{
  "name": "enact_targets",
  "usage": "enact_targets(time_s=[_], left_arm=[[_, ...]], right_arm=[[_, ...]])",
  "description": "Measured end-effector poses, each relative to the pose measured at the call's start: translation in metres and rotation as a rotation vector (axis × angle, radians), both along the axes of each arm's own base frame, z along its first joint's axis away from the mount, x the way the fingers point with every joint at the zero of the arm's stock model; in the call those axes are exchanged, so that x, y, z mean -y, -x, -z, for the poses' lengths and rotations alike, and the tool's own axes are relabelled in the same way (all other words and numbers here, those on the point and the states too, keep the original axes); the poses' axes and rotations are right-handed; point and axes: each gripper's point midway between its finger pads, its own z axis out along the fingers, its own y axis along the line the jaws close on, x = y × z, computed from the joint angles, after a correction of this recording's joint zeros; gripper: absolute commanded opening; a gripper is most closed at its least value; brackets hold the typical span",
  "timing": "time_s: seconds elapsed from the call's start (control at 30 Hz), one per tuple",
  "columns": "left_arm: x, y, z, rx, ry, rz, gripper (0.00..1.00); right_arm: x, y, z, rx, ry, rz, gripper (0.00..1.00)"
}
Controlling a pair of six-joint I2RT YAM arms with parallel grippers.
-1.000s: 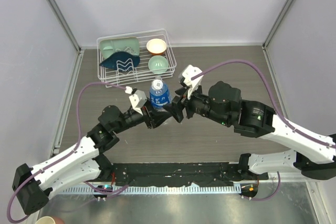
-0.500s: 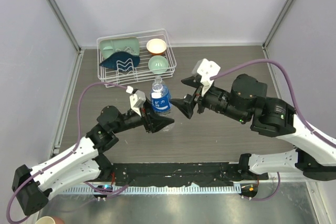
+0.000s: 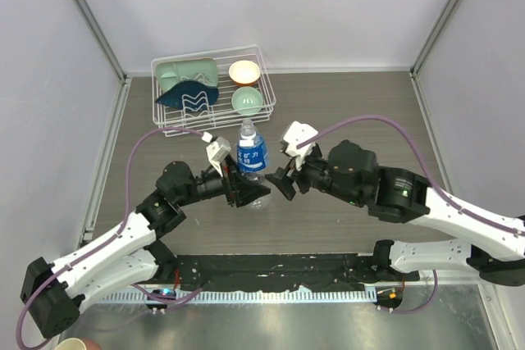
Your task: Screw on the bottle caps
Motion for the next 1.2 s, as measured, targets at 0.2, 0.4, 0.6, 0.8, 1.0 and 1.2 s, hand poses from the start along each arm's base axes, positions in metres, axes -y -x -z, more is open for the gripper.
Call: enact_targets(time_s=[0.2,0.4,0.6,0.8,1.0,1.2], left_arm=[[0.002,0.006,0.02,-0.035,-0.036,0.042,0.0],[0.005,0.008,0.032,-0.06,-0.063,0.069,0.0],[0.006,0.012,0.034,-0.052,-0.072,0.102,0.0],[0.006,0.015,0.036,-0.042,-0.072,0.117,0.0],[0.004,0.017,0.038,-0.042,-0.073,0.122,0.0],[0.003,0.019,0.037,-0.036,-0.067,0.128,0.0]], right_arm=[[0.017,0.004,-0.046,0.091,-0.13,-0.008,0.69],[0.005,0.003,-0.056,0.15,-0.125,-0.05,0.66],[-0.015,-0.002,-0.037,0.172,-0.043,-0.093,0.65],[-0.018,-0.005,-0.045,0.222,-0.033,-0.102,0.65],[-0.02,-0.007,-0.053,0.257,-0.045,-0.108,0.64],[-0.03,-0.008,-0.053,0.266,-0.027,-0.135,0.63]])
